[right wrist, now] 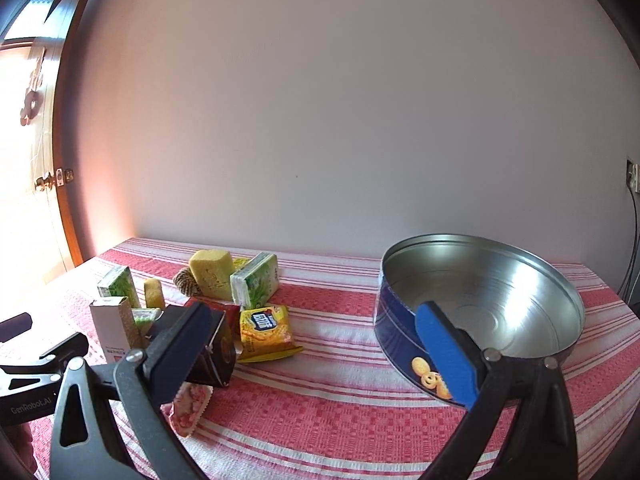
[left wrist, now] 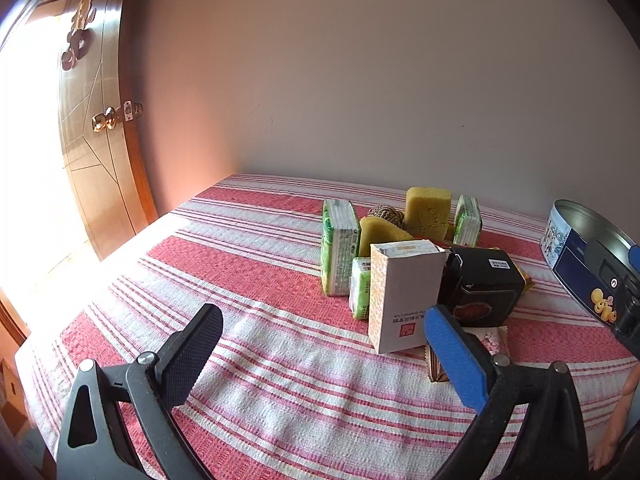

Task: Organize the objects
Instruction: 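Move both tools toward the cluster of boxes on the table, then grasp the white carton with the left tool while the right tool grasps the black square box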

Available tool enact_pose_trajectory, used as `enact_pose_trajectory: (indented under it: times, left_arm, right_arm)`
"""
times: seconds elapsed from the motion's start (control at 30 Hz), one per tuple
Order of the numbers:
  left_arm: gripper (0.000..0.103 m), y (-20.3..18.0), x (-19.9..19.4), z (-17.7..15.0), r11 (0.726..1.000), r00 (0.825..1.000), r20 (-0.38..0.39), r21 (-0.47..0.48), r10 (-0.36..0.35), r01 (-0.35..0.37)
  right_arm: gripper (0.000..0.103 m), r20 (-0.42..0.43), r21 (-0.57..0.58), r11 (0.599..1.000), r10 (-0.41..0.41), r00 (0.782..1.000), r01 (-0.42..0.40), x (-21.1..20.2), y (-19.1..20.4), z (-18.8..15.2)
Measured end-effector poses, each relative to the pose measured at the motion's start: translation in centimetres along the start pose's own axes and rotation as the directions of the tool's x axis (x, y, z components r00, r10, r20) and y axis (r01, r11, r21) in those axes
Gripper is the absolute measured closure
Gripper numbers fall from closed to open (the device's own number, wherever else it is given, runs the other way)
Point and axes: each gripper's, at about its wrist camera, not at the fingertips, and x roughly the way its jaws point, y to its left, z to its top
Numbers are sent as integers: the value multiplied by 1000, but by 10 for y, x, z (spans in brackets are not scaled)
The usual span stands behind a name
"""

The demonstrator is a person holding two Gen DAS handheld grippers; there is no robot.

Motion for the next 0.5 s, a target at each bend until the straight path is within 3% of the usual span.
enact_pose_trajectory:
  times: [0.2,0.33,0.47,0.5]
  left_arm:
    - [1,21,10,-2,999,998,-56,-24,24,-25]
    - [1,29,12,-2,999,998,-63,-21,32,-34]
    - [1,37,14,0,999,997,-65,-20,31,-32]
    - [1,36,14,1,999,998,-62,-20,30,-31]
  right_arm:
    - [1,-145,10,996,94,985,-93,27,31,-2]
    - [10,-282,54,987,159,946,-150,60,53,-5]
    - [11,-393,-3,992,112,913,-123,92,78,-12]
    - [17,-417,5,991,125,900,-135,99,80,-14]
